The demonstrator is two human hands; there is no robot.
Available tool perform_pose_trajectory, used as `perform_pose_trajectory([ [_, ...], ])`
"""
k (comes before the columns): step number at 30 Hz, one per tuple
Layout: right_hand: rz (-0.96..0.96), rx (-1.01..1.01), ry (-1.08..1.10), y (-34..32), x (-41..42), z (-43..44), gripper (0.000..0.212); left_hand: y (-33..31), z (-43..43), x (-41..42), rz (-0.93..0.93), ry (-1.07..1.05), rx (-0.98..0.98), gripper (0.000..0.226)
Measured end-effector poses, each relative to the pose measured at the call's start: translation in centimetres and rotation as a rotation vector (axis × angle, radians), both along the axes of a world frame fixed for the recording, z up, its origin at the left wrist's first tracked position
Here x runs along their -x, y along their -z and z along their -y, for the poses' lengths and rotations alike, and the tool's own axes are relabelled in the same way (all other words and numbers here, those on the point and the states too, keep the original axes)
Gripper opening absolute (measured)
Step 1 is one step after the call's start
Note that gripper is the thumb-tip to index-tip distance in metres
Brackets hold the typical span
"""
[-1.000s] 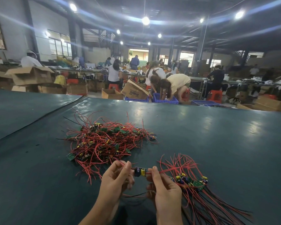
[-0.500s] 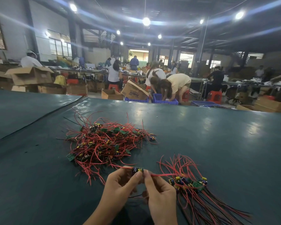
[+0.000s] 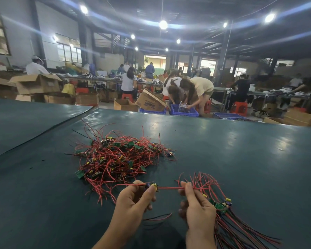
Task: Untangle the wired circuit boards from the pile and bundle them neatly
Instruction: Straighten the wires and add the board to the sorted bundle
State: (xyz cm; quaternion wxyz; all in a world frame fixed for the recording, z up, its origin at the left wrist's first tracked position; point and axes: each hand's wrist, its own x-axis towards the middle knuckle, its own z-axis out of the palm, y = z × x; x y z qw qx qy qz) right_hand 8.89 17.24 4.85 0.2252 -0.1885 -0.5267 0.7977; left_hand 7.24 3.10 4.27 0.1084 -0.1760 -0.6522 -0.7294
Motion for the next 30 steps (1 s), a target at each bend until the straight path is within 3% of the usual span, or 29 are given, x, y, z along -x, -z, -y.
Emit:
perform_pose_trajectory([
  [7,0.01,0.209,0.031,0.2,0.4,-1.0,0.025,0.1,0.5,0.5,0.015,-0.021,-0.013,0.031],
  [12,-0.005,0.103,-0.002,1.0,0.3,0.7,0.025,0.4,0.4,0.8,0.129,-0.076,-0.098,0.03],
  [17,0.014,-0.166,-0.136,1.5,-0.6,3.1,0.026,0.7,0.0,0.4,0.136,0.011,-0.005,0.033],
  [20,-0.009,-0.238,-0.151,1.6,-0.9,3.7,0.031,0.7,-0.1,0.1,0.111,0.053,0.039,0.023],
  [30,0.002,-0.121,0.021,1.1,0.1,1.8,0.017,0.4,-0.1,0.0,0.04,0.027,0.093,0.029],
])
